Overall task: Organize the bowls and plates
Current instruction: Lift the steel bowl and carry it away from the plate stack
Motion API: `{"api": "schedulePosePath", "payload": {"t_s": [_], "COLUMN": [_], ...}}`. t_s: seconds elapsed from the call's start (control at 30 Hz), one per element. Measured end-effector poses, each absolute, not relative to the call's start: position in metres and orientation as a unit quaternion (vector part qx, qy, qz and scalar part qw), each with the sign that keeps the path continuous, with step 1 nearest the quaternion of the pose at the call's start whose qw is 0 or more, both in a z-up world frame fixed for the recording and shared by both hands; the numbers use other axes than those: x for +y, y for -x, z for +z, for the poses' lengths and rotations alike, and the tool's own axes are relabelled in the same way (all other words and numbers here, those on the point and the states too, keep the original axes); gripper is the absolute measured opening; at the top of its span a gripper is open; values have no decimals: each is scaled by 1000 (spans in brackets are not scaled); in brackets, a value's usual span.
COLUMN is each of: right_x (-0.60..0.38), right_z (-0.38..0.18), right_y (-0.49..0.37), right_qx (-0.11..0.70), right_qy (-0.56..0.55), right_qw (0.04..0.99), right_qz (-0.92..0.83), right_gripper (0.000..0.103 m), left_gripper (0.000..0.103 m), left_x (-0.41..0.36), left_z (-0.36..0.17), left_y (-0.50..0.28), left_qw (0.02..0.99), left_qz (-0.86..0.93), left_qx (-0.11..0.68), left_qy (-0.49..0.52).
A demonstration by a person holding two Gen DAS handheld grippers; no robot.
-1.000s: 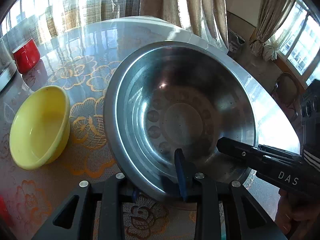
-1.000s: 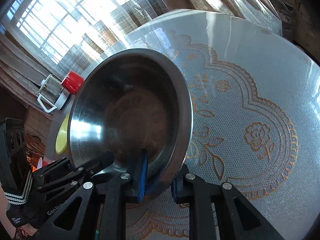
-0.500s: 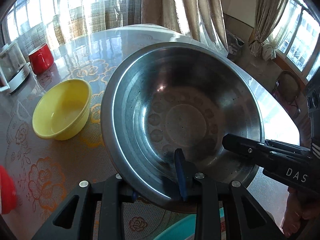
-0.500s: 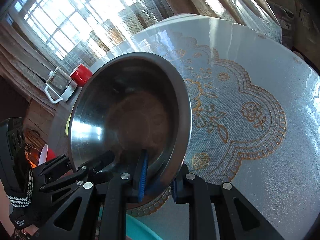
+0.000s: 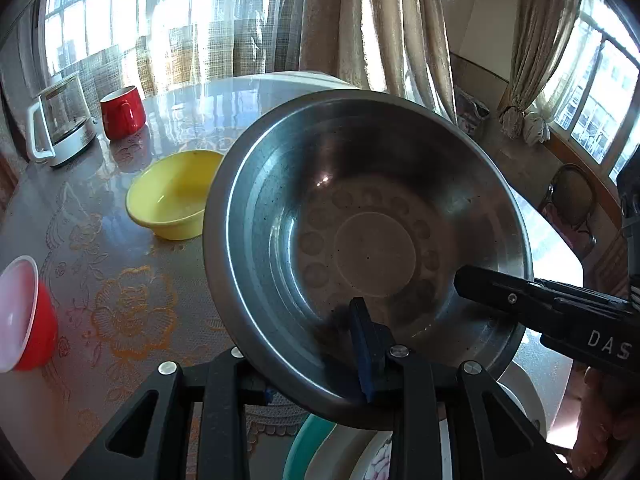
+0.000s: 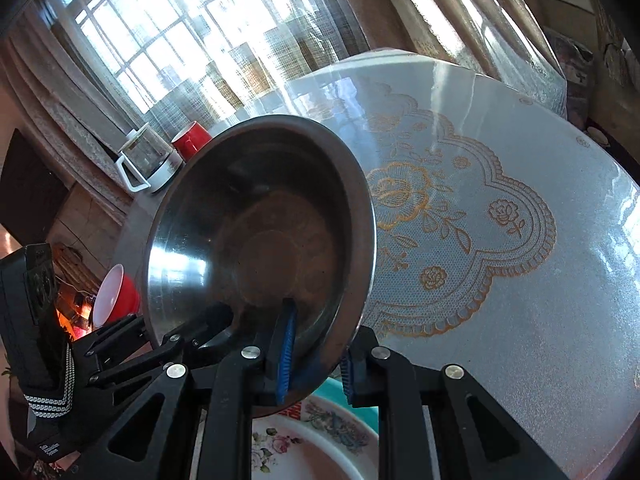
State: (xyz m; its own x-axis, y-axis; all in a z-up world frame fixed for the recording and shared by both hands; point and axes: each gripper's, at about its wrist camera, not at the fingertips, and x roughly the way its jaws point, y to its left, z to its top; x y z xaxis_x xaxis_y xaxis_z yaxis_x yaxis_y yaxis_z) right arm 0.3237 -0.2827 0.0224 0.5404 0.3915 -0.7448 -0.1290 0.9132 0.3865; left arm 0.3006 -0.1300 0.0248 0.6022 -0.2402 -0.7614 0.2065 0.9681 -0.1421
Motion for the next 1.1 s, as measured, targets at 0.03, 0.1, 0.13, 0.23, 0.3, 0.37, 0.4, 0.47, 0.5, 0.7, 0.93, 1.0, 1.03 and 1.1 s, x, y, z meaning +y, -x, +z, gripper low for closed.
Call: {"api": "schedulePosePath", "payload": {"t_s": [0.03, 0.1, 0.13, 0.23, 0.3, 0.37, 0.4, 0.47, 0.5, 0.7, 0.93, 1.0, 1.03, 1.1], "right_x": [-279, -273, -269, -259, -252, -243, -239, -233, -228, -200, -169, -162, -158, -148], "right_z": [24, 25, 25, 26, 26, 26, 26, 27, 27, 25, 18, 15, 13, 12], "right_y": [-320, -313, -310, -301, -297, -293, -291, -286, -285, -274, -263, -260, -259, -262], "right_qx": [453, 449, 448, 446, 445, 445, 444, 440, 438, 428, 431, 435, 437, 441], "right_qy": [-145, -149, -151, -154, -155, -156, -156, -154, -153, -156, -167, -171, -174, -173], "right_qw": [866, 867, 867, 866, 866, 865, 865, 866, 867, 869, 863, 859, 857, 853], "right_qz": [153, 157, 158, 165, 169, 172, 174, 178, 180, 192, 205, 209, 212, 219], "right_gripper": [19, 19, 19, 19, 19, 19, 19, 19, 19, 20, 20, 20, 20, 20], "left_gripper": [31, 31, 31, 31, 31, 31, 31, 31, 31, 31, 31, 31, 31, 31], "left_x": [-130, -125, -120, -110, -103, -96, -92, -85, -82, -61, -33, -26, -22, -15], "left_z": [26, 26, 25, 24, 23, 21, 21, 21, 21, 20, 11, 9, 8, 6], "left_y": [-298, -289, -283, -271, -264, -257, -254, -246, -242, -220, -201, -196, -193, -187], "left_qw": [896, 899, 900, 901, 901, 901, 902, 902, 903, 906, 902, 900, 899, 898], "left_qz": [-122, -117, -114, -108, -105, -100, -97, -90, -86, -71, -58, -53, -51, -47], "left_qx": [425, 422, 420, 418, 419, 419, 419, 418, 417, 411, 419, 422, 424, 427], "left_qy": [21, 23, 24, 32, 38, 45, 48, 54, 56, 66, 84, 90, 93, 99]}}
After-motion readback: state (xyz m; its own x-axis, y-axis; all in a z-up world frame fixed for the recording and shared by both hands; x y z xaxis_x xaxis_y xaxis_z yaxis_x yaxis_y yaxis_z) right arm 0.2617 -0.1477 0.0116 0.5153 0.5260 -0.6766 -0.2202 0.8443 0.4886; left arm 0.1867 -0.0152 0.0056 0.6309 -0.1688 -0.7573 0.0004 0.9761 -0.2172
